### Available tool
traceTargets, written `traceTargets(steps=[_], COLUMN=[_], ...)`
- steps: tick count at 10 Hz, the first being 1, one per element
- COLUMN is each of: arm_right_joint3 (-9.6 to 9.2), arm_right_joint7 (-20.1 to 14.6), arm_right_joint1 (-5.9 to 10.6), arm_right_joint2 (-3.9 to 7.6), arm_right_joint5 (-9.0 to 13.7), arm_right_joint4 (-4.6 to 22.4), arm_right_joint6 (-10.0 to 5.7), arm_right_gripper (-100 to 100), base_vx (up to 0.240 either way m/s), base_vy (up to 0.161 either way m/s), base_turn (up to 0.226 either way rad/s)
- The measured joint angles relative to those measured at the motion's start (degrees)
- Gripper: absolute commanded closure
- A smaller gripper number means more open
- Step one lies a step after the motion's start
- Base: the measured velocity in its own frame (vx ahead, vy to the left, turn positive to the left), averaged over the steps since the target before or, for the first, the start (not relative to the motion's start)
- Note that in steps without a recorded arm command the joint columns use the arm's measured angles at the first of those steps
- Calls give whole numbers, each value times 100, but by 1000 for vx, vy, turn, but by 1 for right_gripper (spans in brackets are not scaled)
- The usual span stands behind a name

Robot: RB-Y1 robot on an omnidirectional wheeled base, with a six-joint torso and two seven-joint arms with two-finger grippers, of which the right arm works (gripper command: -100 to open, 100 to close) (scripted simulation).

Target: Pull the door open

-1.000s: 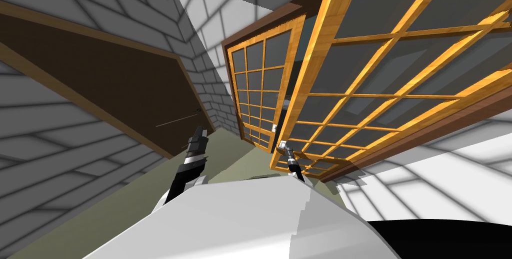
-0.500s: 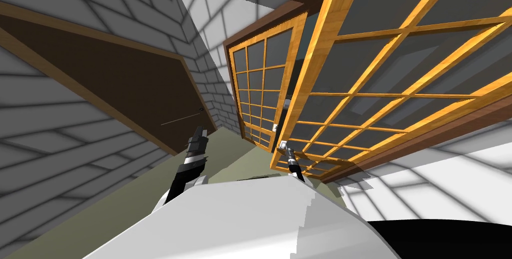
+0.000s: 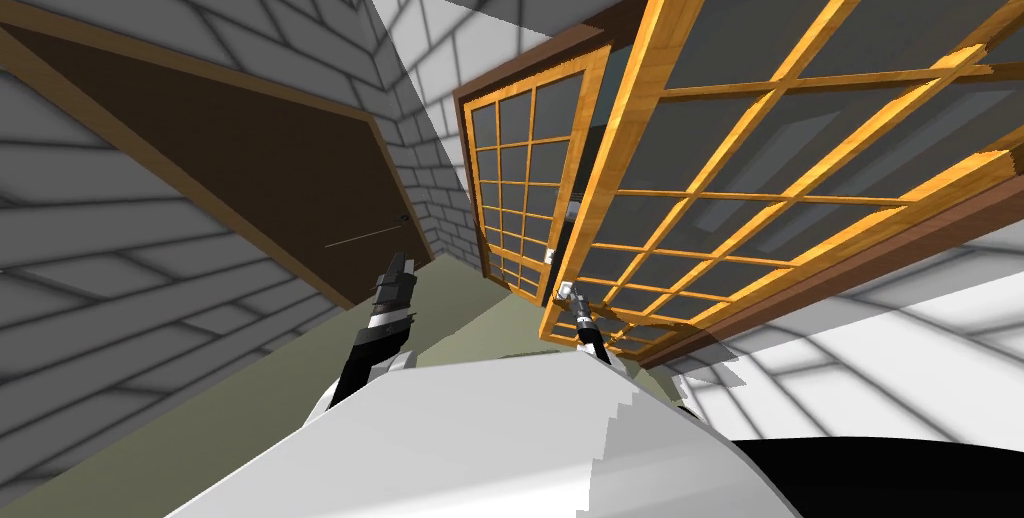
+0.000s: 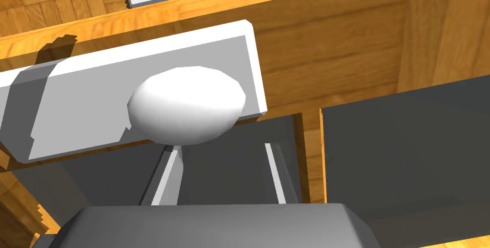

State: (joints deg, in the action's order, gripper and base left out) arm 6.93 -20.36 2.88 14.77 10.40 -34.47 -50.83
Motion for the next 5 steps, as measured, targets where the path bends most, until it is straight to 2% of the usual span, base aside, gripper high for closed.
traceTargets(steps=[1,5], arm_right_joint3=[-8,-37], arm_right_joint7=[-115,-692], arm_right_joint1=[-17,54], arm_right_joint2=[-17,-126], arm_right_joint5=[-13,-66], arm_right_joint4=[-62,30], arm_right_joint6=[35,21], arm_right_gripper=[-100,-100], base_vx=[-41,-29], base_vy=[37,11], base_turn=[30,-18])
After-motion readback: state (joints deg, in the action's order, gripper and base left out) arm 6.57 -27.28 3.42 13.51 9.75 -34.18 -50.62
